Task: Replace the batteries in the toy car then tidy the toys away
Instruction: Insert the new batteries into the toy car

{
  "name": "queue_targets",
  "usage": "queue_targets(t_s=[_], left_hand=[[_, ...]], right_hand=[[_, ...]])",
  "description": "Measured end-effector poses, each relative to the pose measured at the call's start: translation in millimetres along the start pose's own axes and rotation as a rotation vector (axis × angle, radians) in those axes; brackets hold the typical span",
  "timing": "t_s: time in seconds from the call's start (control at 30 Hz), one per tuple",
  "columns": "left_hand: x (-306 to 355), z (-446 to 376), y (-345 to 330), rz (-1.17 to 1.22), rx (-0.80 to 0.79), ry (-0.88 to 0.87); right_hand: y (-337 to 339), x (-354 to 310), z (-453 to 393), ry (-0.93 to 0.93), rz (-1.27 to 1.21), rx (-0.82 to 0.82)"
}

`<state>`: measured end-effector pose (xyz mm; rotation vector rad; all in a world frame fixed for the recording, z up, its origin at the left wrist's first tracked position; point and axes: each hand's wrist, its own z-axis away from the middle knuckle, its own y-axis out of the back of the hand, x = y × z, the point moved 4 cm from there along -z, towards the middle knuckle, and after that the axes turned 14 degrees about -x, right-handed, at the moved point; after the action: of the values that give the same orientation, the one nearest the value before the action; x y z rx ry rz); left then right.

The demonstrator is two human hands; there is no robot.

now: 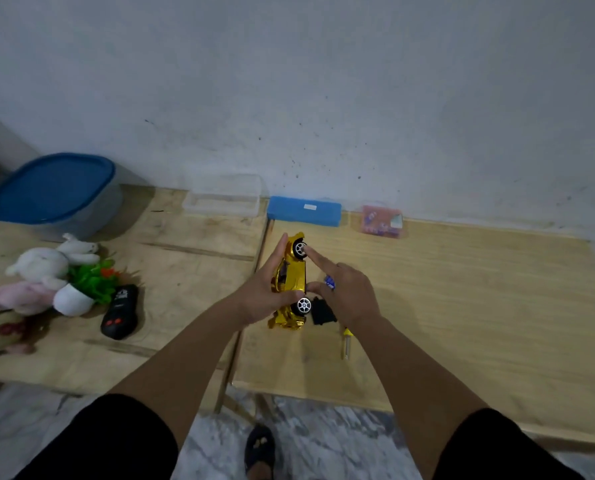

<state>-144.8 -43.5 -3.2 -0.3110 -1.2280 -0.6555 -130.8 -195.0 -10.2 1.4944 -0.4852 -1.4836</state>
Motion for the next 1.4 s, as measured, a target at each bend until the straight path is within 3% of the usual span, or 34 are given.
queue_targets(t_s=[0.1, 0.37, 0.47, 0.93, 1.13, 1.4], left_hand=[[7, 1, 5, 0.149, 0.007, -0.002], [14, 1, 39, 0.264, 0.026, -0.028], [19, 0, 56, 0.385, 0.025, -0.033], [33, -6, 113, 0.505, -0.128, -0.083], [26, -3, 124, 0.535, -0.182, -0.123], [17, -8, 125, 0.533, -0.214, -0.140]], right_hand=[[8, -12, -6, 0.039, -0.025, 0.000], [20, -43, -35, 0.103, -0.052, -0.024], [26, -50, -44, 0.063, -0.179, 0.005], [44, -86, -92, -0.079, -0.242, 0.067], [38, -95, -102, -0.048, -0.226, -0.018], [36, -89, -101, -0.097, -0.399, -0.145]])
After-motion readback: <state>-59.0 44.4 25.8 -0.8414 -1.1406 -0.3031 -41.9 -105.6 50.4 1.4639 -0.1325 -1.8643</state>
